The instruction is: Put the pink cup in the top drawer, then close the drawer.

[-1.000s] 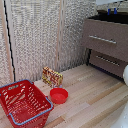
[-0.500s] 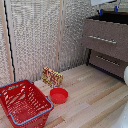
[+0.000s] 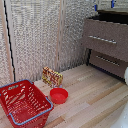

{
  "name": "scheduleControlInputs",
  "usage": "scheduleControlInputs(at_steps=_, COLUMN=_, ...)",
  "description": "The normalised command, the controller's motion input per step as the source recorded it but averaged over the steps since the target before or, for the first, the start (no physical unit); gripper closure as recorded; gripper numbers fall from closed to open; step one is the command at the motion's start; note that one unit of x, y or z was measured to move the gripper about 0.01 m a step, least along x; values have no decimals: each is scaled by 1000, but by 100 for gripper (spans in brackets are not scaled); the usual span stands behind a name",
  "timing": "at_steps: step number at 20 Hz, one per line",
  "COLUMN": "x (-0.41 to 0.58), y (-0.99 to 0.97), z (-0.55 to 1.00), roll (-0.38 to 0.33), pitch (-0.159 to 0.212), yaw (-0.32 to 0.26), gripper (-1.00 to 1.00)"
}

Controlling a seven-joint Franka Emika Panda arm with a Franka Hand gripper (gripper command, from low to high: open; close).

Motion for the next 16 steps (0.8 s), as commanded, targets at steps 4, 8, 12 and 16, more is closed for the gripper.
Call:
scheduleControlInputs(at_steps=4, x=-14, y=-74, z=17, roll=-144, pitch=-2, yaw=324, gripper=-100)
scheduleControlInputs(at_steps=8, x=-1, y=-18, z=25, roll=-147, pitch=13, yaw=316, gripper=-100)
scheduleControlInputs(at_steps=12, x=0, y=0, z=7, roll=-308, pitch=4, yaw=209, gripper=-100)
scheduleControlInputs(at_steps=16, x=0, y=0, z=-14, roll=-375, pitch=11, yaw=143, gripper=-100)
